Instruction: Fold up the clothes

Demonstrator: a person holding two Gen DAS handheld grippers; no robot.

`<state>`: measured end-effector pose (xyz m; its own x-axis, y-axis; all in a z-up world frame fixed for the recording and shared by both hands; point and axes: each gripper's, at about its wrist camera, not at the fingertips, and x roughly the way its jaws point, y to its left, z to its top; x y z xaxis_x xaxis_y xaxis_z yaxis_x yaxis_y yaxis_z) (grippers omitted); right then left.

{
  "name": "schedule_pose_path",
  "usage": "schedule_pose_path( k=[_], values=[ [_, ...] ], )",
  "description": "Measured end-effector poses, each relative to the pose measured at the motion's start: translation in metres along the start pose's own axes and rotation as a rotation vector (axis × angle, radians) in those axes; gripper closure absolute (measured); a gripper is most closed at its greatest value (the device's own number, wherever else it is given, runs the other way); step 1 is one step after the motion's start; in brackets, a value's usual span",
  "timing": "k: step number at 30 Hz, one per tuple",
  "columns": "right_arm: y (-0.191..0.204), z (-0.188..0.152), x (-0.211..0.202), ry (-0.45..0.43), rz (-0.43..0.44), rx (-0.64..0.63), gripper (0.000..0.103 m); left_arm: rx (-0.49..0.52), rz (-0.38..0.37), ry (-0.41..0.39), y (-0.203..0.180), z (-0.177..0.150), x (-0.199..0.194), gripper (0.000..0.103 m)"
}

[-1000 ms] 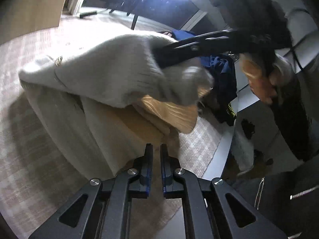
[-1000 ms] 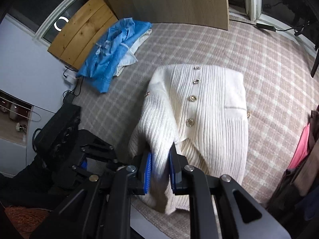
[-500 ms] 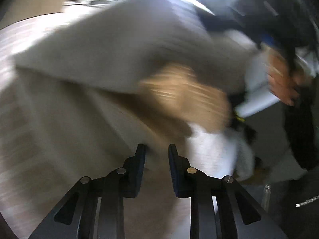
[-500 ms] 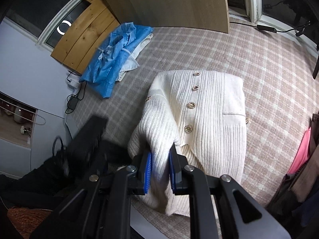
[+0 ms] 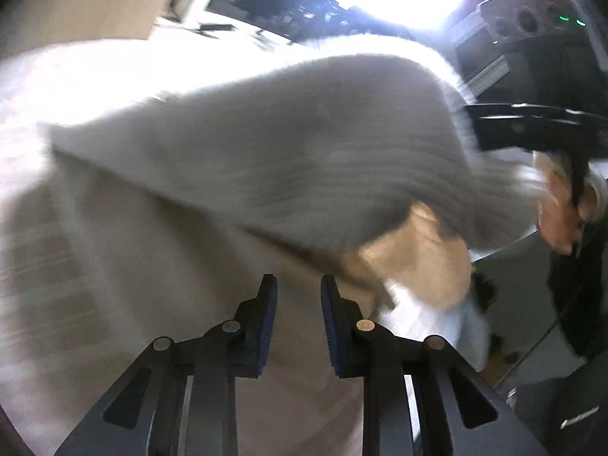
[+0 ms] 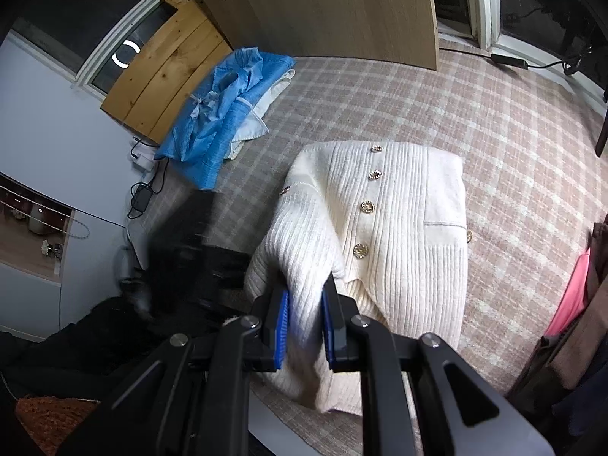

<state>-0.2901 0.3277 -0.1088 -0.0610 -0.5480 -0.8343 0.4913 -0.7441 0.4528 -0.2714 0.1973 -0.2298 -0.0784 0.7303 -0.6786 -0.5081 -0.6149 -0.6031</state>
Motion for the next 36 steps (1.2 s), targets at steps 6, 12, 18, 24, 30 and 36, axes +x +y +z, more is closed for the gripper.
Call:
schedule_pose_path(
  k=[6, 12, 18, 24, 30, 36],
  values=[
    [-0.001, -0.004, 0.003, -0.007, 0.018, 0.012, 0.088, 0.065, 0.071, 0.038, -0.005, -0.022, -0.046, 0.079],
    [0.020, -0.021, 0.047, 0.054, -0.004, -0.041, 0.087, 0.054, 0.230, -0.005, 0.008, -0.042, -0.115, 0.072],
    [0.026, -0.054, 0.116, 0.344, -0.039, -0.024, 0.065, -0.025, 0.228, -0.025, 0.024, -0.044, -0.121, 0.072],
    [-0.014, -0.057, 0.027, 0.075, -0.042, 0.038, 0.063, -0.068, 0.221, 0.014, 0.006, -0.036, -0.085, 0.070],
    [-0.088, -0.062, 0.018, 0.038, -0.254, 0.156, 0.055, -0.096, 0.250, 0.095, 0.010, -0.038, -0.046, 0.081],
    [-0.106, -0.067, 0.046, 0.070, -0.118, 0.250, 0.085, -0.071, 0.229, 0.101, 0.008, -0.029, -0.056, 0.095]
  ],
)
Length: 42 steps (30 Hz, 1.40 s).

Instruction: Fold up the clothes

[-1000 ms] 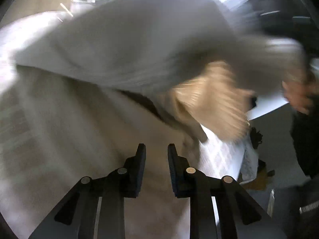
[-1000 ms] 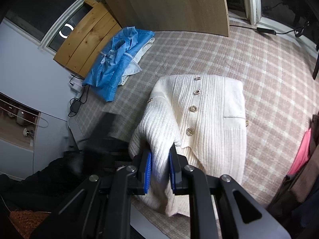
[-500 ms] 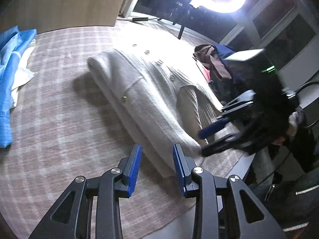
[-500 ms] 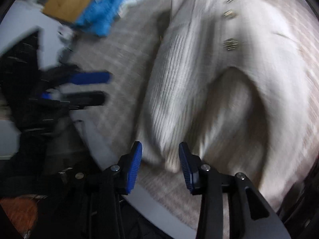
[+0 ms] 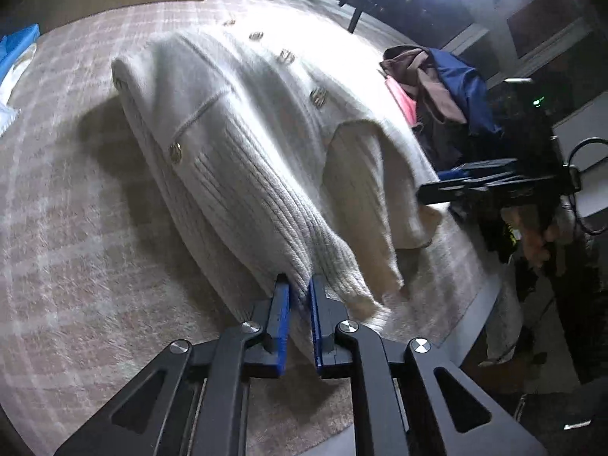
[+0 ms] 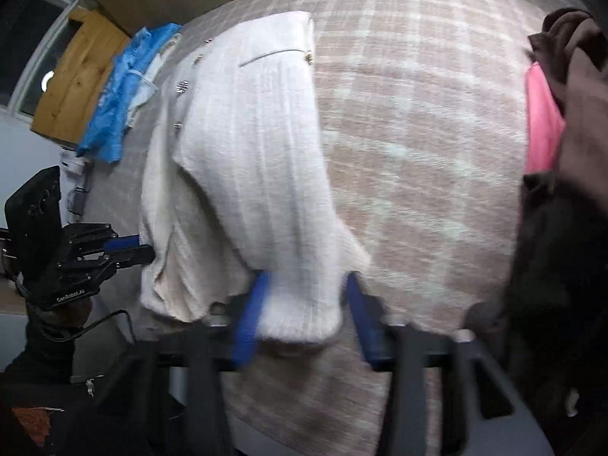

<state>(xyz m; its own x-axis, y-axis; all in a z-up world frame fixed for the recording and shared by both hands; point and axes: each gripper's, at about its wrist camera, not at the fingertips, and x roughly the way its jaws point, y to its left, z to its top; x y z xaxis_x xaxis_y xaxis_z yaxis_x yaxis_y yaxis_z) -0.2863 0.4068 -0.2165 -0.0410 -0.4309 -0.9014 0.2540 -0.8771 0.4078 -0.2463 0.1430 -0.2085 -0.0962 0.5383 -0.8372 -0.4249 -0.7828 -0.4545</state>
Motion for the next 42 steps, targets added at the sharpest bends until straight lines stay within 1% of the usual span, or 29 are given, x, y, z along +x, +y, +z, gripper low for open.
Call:
schedule_pose_path(
  k=[3, 5, 7, 8, 9, 10, 11, 12, 13, 14, 15, 16, 17, 18, 19, 20, 21, 23, 24, 25, 27, 28, 29, 31, 34, 35, 37, 39, 42],
  values=[
    [0.016, 0.006, -0.019, -0.028, -0.031, -0.036, 0.091, 0.033, -0.003, -0.042, -0.005, 0.001, -0.030, 0.096],
    [0.033, 0.002, -0.033, -0.032, -0.018, -0.067, 0.092, 0.053, 0.008, -0.072, -0.011, 0.004, -0.039, 0.096],
    [0.041, 0.001, -0.041, -0.033, 0.001, -0.078, 0.092, 0.060, -0.001, -0.080, -0.006, 0.001, -0.039, 0.096],
    [0.037, 0.000, -0.038, -0.029, 0.002, -0.083, 0.092, 0.056, -0.001, -0.062, -0.002, -0.001, -0.031, 0.096],
    [0.032, -0.004, -0.029, -0.001, -0.023, -0.079, 0.092, 0.045, 0.033, -0.026, 0.004, -0.003, -0.016, 0.096],
    [0.026, -0.007, -0.013, 0.037, -0.070, -0.069, 0.092, 0.031, 0.078, 0.013, 0.011, -0.007, 0.002, 0.096],
    [0.020, -0.009, 0.003, 0.073, -0.115, -0.059, 0.092, 0.015, 0.092, 0.032, 0.015, -0.010, 0.012, 0.095],
    [0.020, -0.008, 0.006, 0.074, -0.120, -0.066, 0.090, -0.019, 0.086, 0.024, 0.021, -0.013, 0.015, 0.091],
    [0.019, -0.007, 0.009, 0.075, -0.125, -0.072, 0.088, -0.047, 0.081, 0.015, 0.024, -0.014, 0.012, 0.086],
    [0.019, -0.006, 0.011, 0.075, -0.129, -0.079, 0.083, -0.070, 0.077, 0.006, 0.025, -0.014, 0.006, 0.084],
    [0.022, -0.005, 0.005, 0.078, -0.128, -0.100, 0.080, -0.087, 0.073, -0.010, 0.026, -0.015, -0.003, 0.080],
    [0.026, -0.003, -0.006, 0.062, -0.128, -0.137, 0.074, -0.096, 0.082, -0.038, 0.024, -0.016, -0.015, 0.077],
    [0.031, -0.001, -0.017, 0.046, -0.128, -0.173, 0.062, -0.110, 0.091, -0.065, 0.023, -0.016, -0.023, 0.075],
    [0.034, 0.001, -0.028, 0.016, -0.135, -0.204, 0.046, -0.126, 0.100, -0.090, 0.022, -0.017, -0.030, 0.070],
    [0.037, 0.005, -0.038, -0.024, -0.136, -0.238, 0.039, -0.143, 0.109, -0.115, 0.021, -0.017, -0.037, 0.064],
    [0.038, 0.010, -0.045, -0.068, -0.131, -0.274, 0.033, -0.162, 0.109, -0.131, 0.021, -0.016, -0.039, 0.061],
    [0.040, 0.015, -0.051, -0.110, -0.126, -0.309, 0.032, -0.192, 0.117, -0.142, 0.020, -0.015, -0.036, 0.058],
    [0.038, 0.026, -0.047, -0.153, -0.121, -0.341, 0.032, -0.228, 0.130, -0.139, 0.018, -0.010, -0.025, 0.058],
    [0.034, 0.032, -0.038, -0.143, -0.088, -0.347, 0.032, -0.245, 0.136, -0.135, 0.017, -0.007, -0.018, 0.058],
    [0.033, 0.040, -0.024, -0.113, -0.049, -0.349, 0.032, -0.267, 0.149, -0.136, 0.017, -0.004, -0.012, 0.058],
    [0.016, 0.042, -0.005, -0.037, 0.015, -0.318, 0.032, -0.313, 0.143, -0.132, 0.019, -0.003, -0.002, 0.058],
    [0.005, 0.040, 0.005, 0.009, 0.040, -0.286, 0.032, -0.341, 0.127, -0.127, 0.019, -0.002, 0.002, 0.058],
    [-0.001, 0.040, 0.009, 0.023, 0.069, -0.270, 0.032, -0.361, 0.104, -0.119, 0.020, -0.002, 0.007, 0.058],
    [-0.013, 0.040, 0.017, 0.051, 0.129, -0.240, 0.032, -0.380, 0.088, -0.104, 0.021, -0.001, 0.013, 0.058],
    [-0.026, 0.040, 0.023, 0.069, 0.230, -0.204, 0.031, -0.391, 0.085, -0.065, 0.019, 0.000, 0.026, 0.058],
    [-0.029, 0.040, 0.022, 0.053, 0.264, -0.205, 0.028, -0.385, 0.088, -0.058, 0.017, 0.001, 0.028, 0.057],
    [-0.032, 0.038, 0.021, 0.038, 0.299, -0.219, 0.025, -0.370, 0.094, -0.048, 0.014, 0.005, 0.030, 0.054],
    [-0.030, 0.036, 0.021, 0.036, 0.305, -0.252, 0.023, -0.365, 0.093, -0.032, 0.011, 0.008, 0.032, 0.052],
    [-0.024, 0.031, 0.022, 0.030, 0.297, -0.298, 0.021, -0.346, 0.101, 0.003, 0.006, 0.013, 0.035, 0.053]
  ],
)
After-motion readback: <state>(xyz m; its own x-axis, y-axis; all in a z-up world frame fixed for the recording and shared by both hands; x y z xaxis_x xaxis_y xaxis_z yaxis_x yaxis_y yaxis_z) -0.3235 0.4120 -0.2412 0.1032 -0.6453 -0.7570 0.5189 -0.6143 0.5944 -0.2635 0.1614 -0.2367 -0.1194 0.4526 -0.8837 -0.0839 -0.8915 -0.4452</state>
